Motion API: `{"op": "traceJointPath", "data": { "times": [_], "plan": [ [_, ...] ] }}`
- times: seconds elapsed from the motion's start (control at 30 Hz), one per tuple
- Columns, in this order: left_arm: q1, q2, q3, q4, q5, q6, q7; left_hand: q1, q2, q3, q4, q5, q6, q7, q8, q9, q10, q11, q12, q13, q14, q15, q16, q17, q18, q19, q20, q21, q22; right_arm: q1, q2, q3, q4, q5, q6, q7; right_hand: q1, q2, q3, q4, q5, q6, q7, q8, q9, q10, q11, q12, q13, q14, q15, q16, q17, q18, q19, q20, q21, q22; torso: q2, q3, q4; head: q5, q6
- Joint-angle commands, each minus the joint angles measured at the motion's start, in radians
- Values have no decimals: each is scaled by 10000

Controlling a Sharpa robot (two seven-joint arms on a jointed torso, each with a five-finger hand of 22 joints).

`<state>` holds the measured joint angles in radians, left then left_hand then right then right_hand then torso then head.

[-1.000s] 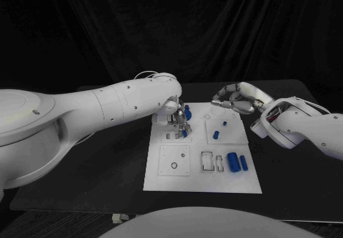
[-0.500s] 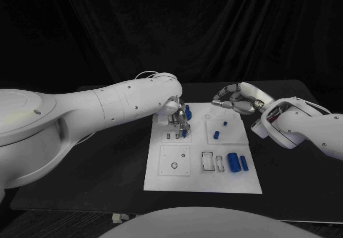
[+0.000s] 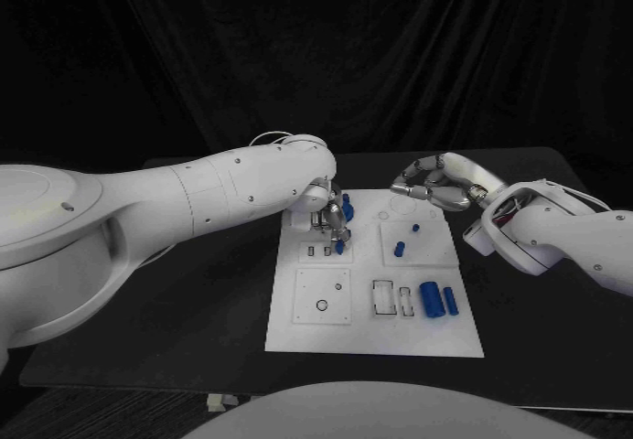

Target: Assemble the parts on the task board

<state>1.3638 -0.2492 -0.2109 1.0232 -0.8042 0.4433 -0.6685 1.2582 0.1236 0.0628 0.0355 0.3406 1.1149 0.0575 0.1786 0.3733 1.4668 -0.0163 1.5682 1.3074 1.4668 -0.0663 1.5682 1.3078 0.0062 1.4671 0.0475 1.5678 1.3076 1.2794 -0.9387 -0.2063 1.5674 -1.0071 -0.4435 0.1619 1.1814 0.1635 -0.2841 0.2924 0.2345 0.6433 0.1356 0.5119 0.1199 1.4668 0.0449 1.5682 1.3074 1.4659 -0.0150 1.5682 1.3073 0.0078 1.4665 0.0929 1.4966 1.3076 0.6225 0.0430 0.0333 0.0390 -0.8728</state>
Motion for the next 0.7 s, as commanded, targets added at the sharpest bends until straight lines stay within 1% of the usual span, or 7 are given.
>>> {"op": "traceJointPath", "data": {
  "times": [0.03, 0.17, 0.37, 0.5, 0.53, 0.57, 0.7],
  "plan": [
    [-22, -13, 6, 55, 81, -48, 161, 11, -189, 437, -332, 116, 18, -108, 77, 130, 1040, -101, 26, 2634, 1040, -69, 26, 2630, -62, 1037, -63, 30, 2632, -28, -14, 7, 4, -27, -2, -17, -97, -13, -54, -3, -37, 9, 10, 30, -13, 1040, 31, 26, 2634, 1049, 33, 26, 2635, 179, 427, 66, -46, 2289, -3, -1, 2, 3, 2],
    [-22, -76, 6, 149, 81, -140, 124, -66, -320, 832, -543, 293, -25, -110, 145, 327, 1040, -109, 26, 2634, 1040, -82, 26, 2630, -62, 1037, -79, 30, 2632, -30, -35, 7, 12, -27, -17, -7, -117, 17, -68, -8, -2, 5, 10, 29, -18, 1040, 33, 26, 2634, 1049, 32, 26, 2635, 187, 407, 66, -73, 2277, -2, 0, 0, 7, 2],
    [-19, -273, 6, 409, 81, -358, -50, -231, -406, 1383, -746, 310, -65, -109, 245, 585, 1040, -114, 26, 2634, 1040, -92, 26, 2630, -62, 1037, -91, 30, 2632, -31, -68, 7, 23, -27, -36, -11, -127, 47, -94, -20, 80, 2, 11, 30, -25, 1040, 33, 26, 2634, 1049, 34, 26, 2635, 202, 373, 66, -121, 2258, -8, 4, -1, 3, 2],
    [-7, -518, 6, 697, 81, -512, -200, -375, -445, 1614, -778, 262, -117, -101, 268, 692, 1040, -113, 26, 2634, 1040, -97, 26, 2630, -62, 1037, -95, 30, 2632, -31, -87, 7, 28, -27, -39, -30, -127, 47, -94, -20, 80, 2, 11, 30, -25, 1040, 33, 26, 2634, 1049, 34, 26, 2635, 202, 373, 66, -121, 2258, -10, 6, -1, 22, 2],
    [0, -613, 6, 810, 81, -587, -236, -386, -447, 1628, -778, 257, -122, -100, 268, 698, 1040, -113, 26, 2634, 1040, -96, 26, 2630, -62, 1037, -95, 30, 2632, -32, -93, 7, 30, -27, -39, -35, -127, 47, -94, -20, 80, 2, 11, 30, -25, 1040, 33, 26, 2634, 1049, 34, 26, 2635, 202, 373, 66, -121, 2258, -6, 6, -1, 27, 2],
    [5, -691, 6, 903, 81, -660, -255, -519, -481, 1773, -767, 169, -201, -86, 250, 754, 1040, -99, 26, 2634, 1040, -94, 26, 2630, -62, 1037, -86, 30, 2632, -32, -97, 7, 32, -27, -38, -39, -126, 52, -102, -23, 107, 1, 11, 30, -27, 1040, 33, 26, 2634, 1049, 33, 26, 2635, 204, 367, 66, -130, 2254, -12, 8, -1, 17, 2],
    [38, -993, 6, 1294, 82, -1096, -270, -616, -481, 1884, -742, 166, -264, -66, 222, 783, 1040, -88, 26, 2634, 1040, -83, 26, 2630, -62, 1037, -87, 30, 2632, -34, -105, 6, 25, -27, -22, -62, -121, 54, -107, -27, 125, -2, 10, 29, -29, 1040, 33, 26, 2634, 1049, 32, 26, 2635, 204, 369, 66, -129, 2255, -27, 13, -3, 57, 2]
  ]
}}
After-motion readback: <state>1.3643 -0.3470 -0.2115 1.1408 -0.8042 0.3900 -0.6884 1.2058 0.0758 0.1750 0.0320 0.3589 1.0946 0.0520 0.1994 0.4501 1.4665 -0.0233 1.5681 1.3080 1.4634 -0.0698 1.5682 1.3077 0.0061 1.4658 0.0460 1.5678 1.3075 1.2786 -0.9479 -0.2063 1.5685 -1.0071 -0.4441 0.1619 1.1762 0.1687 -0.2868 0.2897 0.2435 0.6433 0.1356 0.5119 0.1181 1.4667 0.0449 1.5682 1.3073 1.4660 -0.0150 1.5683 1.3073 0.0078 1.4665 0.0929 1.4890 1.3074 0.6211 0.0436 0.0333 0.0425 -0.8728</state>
